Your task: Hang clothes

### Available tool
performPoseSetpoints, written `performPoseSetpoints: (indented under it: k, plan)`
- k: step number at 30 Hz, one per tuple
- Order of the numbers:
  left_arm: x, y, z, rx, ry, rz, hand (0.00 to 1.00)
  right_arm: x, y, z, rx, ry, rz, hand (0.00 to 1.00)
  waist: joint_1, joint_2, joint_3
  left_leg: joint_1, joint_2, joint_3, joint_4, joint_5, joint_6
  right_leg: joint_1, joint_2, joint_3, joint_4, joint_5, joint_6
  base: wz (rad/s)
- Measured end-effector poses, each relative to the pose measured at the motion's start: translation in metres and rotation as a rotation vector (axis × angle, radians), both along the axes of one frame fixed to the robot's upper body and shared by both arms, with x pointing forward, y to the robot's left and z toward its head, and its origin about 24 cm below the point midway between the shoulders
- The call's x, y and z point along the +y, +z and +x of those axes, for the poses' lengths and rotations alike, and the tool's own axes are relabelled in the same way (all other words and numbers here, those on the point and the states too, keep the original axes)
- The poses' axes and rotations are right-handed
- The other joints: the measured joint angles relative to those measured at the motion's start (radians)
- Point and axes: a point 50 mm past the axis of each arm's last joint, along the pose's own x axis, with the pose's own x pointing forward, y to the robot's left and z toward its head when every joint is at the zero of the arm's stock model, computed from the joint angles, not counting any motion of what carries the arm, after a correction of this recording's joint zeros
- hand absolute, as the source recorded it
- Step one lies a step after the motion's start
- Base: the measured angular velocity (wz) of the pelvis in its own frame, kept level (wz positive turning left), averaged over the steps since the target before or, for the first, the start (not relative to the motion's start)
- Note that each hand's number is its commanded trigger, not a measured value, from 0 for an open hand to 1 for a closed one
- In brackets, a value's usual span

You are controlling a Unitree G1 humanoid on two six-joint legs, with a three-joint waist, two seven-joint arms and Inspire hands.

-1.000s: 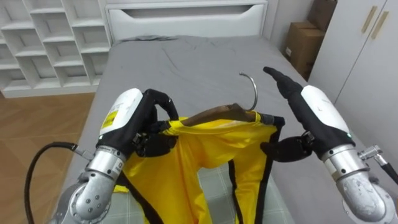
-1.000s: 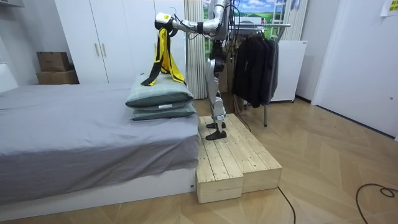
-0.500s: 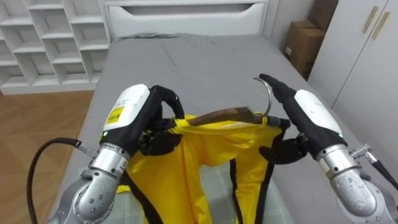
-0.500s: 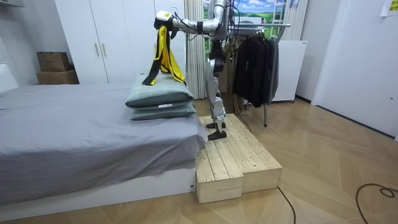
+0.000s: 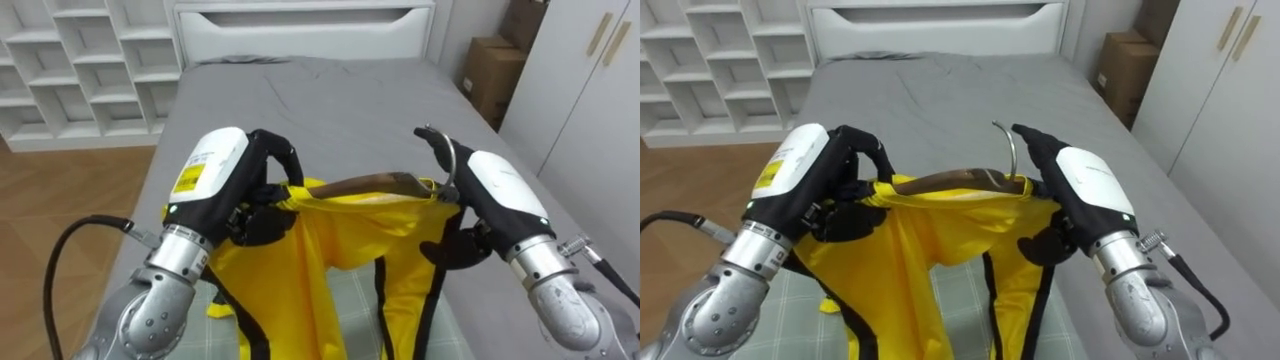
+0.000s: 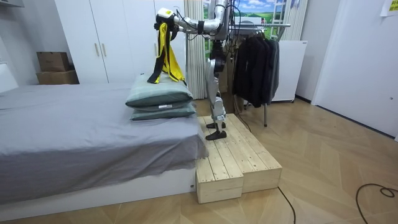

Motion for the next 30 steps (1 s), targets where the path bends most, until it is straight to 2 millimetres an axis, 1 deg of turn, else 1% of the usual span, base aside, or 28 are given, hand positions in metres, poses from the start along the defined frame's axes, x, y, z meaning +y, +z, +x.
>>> performPoseSetpoints:
  k: [4, 7, 9, 19, 25, 28, 30]
  plan:
    - [-0.003, 0.000, -0.001, -0.002, -0.011, 0.000, 1.00, 0.002, -0.006, 0.000, 0.026, 0.007, -0.006, 0.00, 0.003, 0.003, -0.0001, 0.000, -0.001, -0.003, 0.000, 0.000, 0.000, 0.002, 0.000, -0.004, 0.000, 0.000, 0.000, 0.03]
    - [-0.006, 0.001, -0.002, -0.005, -0.024, 0.001, 1.00, 0.004, -0.013, 0.000, 0.062, 0.020, -0.011, 0.00, 0.004, 0.010, 0.0003, -0.001, -0.001, -0.004, 0.000, 0.000, 0.000, 0.001, -0.001, -0.005, 0.000, 0.000, 0.000, 0.00]
    - [-0.006, 0.001, -0.002, -0.005, -0.025, 0.003, 1.00, 0.005, -0.013, 0.000, 0.065, 0.022, -0.012, 0.00, 0.003, 0.016, -0.0020, -0.001, -0.002, -0.005, 0.000, 0.000, 0.000, 0.002, -0.001, -0.006, 0.000, 0.000, 0.000, 0.00]
    - [-0.007, 0.003, -0.002, -0.015, -0.028, 0.005, 1.00, 0.004, -0.011, 0.001, 0.060, 0.020, -0.007, 0.00, 0.001, 0.018, -0.0028, -0.003, -0.001, -0.009, 0.000, 0.000, 0.000, 0.002, -0.001, -0.012, -0.001, 0.000, 0.000, 0.01]
    - [-0.008, 0.009, -0.004, -0.047, -0.037, 0.027, 1.00, 0.006, -0.006, 0.005, 0.043, 0.025, -0.003, 0.00, 0.002, 0.018, -0.0027, -0.004, -0.001, -0.011, 0.000, 0.000, 0.000, 0.002, -0.001, -0.015, -0.001, 0.000, 0.000, 0.00]
    - [-0.008, 0.009, -0.005, -0.049, -0.038, 0.036, 1.00, 0.005, -0.009, 0.006, 0.056, 0.019, -0.004, 0.00, 0.002, 0.018, -0.0022, -0.001, -0.002, -0.013, 0.001, 0.000, 0.000, 0.007, -0.002, -0.018, -0.002, 0.000, 0.000, 0.00]
    - [-0.010, 0.008, -0.005, -0.051, -0.044, 0.053, 1.00, 0.000, -0.016, 0.009, 0.087, -0.002, -0.008, 0.00, 0.002, 0.018, -0.0016, 0.003, -0.003, -0.015, 0.000, 0.000, 0.000, 0.014, -0.003, -0.023, -0.004, 0.000, 0.000, 0.03]
